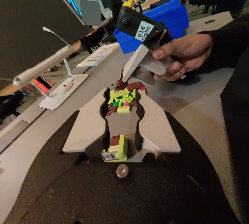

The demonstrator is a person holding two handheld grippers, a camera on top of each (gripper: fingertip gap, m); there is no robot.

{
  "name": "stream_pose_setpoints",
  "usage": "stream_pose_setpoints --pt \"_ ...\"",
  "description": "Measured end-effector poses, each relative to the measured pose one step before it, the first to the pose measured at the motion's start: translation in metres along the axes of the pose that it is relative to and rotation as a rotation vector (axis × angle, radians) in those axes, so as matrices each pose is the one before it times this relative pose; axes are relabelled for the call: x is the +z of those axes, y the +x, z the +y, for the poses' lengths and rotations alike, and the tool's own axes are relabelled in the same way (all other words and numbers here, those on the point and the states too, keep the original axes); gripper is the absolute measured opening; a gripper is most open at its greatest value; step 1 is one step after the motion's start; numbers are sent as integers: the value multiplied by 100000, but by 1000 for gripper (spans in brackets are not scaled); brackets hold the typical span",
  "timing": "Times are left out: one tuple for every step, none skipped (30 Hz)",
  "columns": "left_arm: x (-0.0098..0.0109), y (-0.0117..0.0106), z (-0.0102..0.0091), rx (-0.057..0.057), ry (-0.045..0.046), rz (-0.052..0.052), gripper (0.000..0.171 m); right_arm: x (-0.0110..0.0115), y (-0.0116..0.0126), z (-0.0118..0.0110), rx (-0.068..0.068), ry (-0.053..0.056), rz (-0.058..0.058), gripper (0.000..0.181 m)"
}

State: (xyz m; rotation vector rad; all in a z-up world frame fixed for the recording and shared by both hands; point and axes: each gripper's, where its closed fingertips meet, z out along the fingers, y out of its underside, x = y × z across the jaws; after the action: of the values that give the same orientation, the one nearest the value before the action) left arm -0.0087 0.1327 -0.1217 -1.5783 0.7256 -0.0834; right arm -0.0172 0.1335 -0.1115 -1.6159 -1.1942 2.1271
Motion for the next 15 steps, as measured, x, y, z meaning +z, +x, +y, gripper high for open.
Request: stream_pose_setpoints --pt "32 234 -180 2658 706 -848 31 222 -176 122 2520 165 -1997 6" --pt "37 81 -125 1135 423 -842 29 215 -220 137 2477 7 -2208 6" --pt "7 -9 2 602 -172 -600 25 181 -197 99 2622 170 -2232 6" --pt "-78 -171 -56 872 246 -1177 22 114 -127 32 2787 646 -1940 7" --pt "-198 -327 -239 850 1537 -1939 15 33 -92 -59 2828 1070 -1893 7" --pt "-194 -133 -270 398 1766 -358 14 11 -162 -95 2800 1168 -2451 6" --pt "-70 -60 -141 -535 714 -11 14 3 -147 -66 2800 844 -2322 6" --pt "-16 12 -10 -68 -59 257 14 17 -34 -32 2381 655 -1530 6" --pt "-7 -75 5 842 -112 -606 13 0 -8 -6 1972 470 -1263 6" --pt "-10 -9 -20 1044 126 -419 14 -14 -45 4 1840 239 -1415 6" --pt "-9 85 -38 808 220 223 14 -21 -66 -9 1765 284 -1517 6" --pt "12 -27 49 778 -324 -501 13 -39 -103 -31 1906 434 -1725 6" --pt "24 -140 146 1358 -809 -1134 15 -50 -136 -47 2327 494 -2154 6" --pt "-10 -166 116 1458 -519 -1174 18 -48 -84 -40 2617 399 -1913 6" --pt "-15 -47 44 934 -75 -327 19 -41 8 5 2699 166 -1284 6"
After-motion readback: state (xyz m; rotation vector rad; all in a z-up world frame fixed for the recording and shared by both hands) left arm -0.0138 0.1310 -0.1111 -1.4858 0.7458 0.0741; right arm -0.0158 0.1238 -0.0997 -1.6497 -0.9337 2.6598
